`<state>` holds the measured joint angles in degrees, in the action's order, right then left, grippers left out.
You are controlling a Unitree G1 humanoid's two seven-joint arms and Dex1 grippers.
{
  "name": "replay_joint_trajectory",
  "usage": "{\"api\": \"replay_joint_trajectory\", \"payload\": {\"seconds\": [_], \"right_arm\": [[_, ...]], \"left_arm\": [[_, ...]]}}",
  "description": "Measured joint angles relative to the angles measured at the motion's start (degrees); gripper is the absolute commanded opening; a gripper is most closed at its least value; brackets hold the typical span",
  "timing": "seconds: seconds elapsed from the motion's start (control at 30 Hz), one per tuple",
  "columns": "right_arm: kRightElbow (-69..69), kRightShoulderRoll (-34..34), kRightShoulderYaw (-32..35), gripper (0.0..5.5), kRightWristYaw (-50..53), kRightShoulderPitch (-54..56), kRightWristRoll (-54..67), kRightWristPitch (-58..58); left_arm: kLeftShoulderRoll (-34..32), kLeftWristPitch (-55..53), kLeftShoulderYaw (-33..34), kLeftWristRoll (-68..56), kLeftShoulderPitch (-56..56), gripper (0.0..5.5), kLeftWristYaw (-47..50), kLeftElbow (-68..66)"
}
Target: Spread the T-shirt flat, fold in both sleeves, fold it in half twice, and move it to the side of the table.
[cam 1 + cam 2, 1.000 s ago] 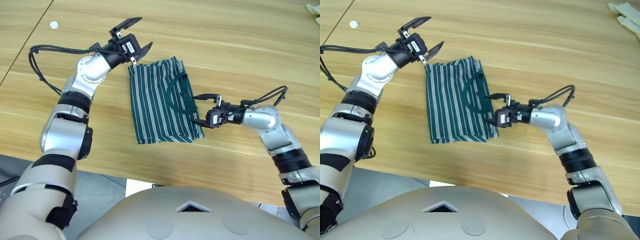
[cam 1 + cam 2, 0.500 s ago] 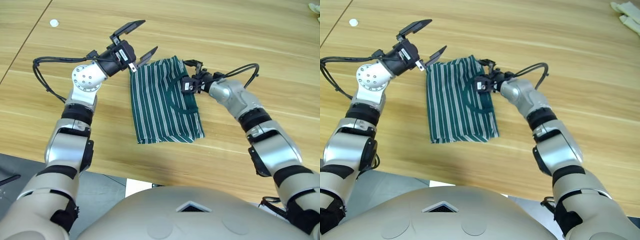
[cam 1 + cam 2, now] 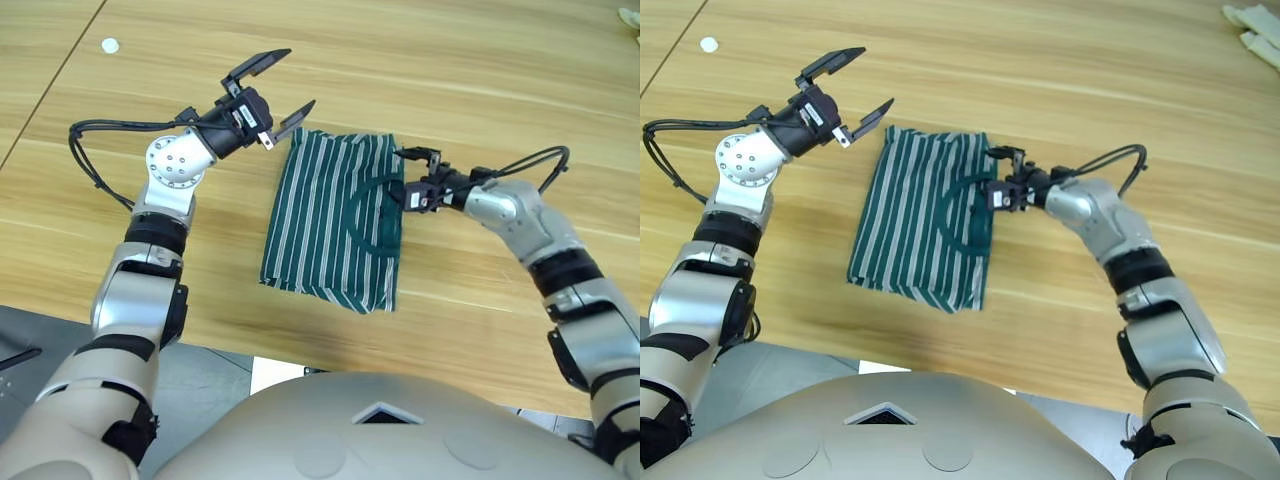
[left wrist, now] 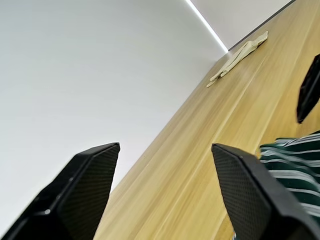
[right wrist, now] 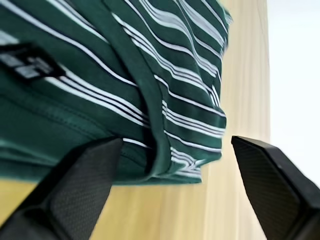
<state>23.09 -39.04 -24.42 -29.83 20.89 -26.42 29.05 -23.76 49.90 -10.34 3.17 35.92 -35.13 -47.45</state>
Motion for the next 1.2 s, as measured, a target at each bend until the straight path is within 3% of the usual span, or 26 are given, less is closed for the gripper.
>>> {"api": "replay_joint_trajectory", "payload": {"seconds": [0.2,0.33,0.5,0.57,0.77,0.93,1.13,1.2], "right_arm": [[-6.09,-3.30,3.01,4.03,-4.46,-4.38,3.02,-1.19],[-7.42,-3.28,6.42,4.03,-3.58,-4.40,5.20,-1.68],[-16.91,-3.48,12.44,4.03,-6.31,-5.55,16.82,-1.52],[-23.38,-7.22,13.25,4.03,-11.82,-10.64,23.25,-1.94],[-31.98,-18.84,12.01,4.08,-25.52,-29.03,27.52,-2.38],[-33.41,-19.98,8.71,4.08,-30.74,-33.10,28.13,-2.19],[-30.65,-15.76,5.57,4.08,-32.83,-32.69,29.34,-2.52],[-29.54,-14.76,4.80,4.08,-33.90,-32.15,30.16,-2.49]], "left_arm": [[-0.20,-0.28,-1.14,0.02,-3.13,3.41,-2.31,2.62],[-2.53,-2.51,-2.30,-3.09,-7.76,3.41,-9.09,9.57],[-14.58,-13.03,-2.28,-19.60,-21.94,3.41,-25.65,31.93],[-22.91,-16.43,-0.22,-23.26,-29.34,3.41,-31.60,38.36],[-34.01,-18.92,4.38,-18.92,-38.78,3.60,-36.16,39.32],[-35.01,-18.72,3.87,-14.03,-42.08,4.28,-36.60,39.06],[-30.56,-16.94,-0.27,-6.77,-39.85,5.17,-33.98,36.92],[-29.21,-16.09,-0.88,-5.20,-38.21,5.20,-32.68,36.61]]}}
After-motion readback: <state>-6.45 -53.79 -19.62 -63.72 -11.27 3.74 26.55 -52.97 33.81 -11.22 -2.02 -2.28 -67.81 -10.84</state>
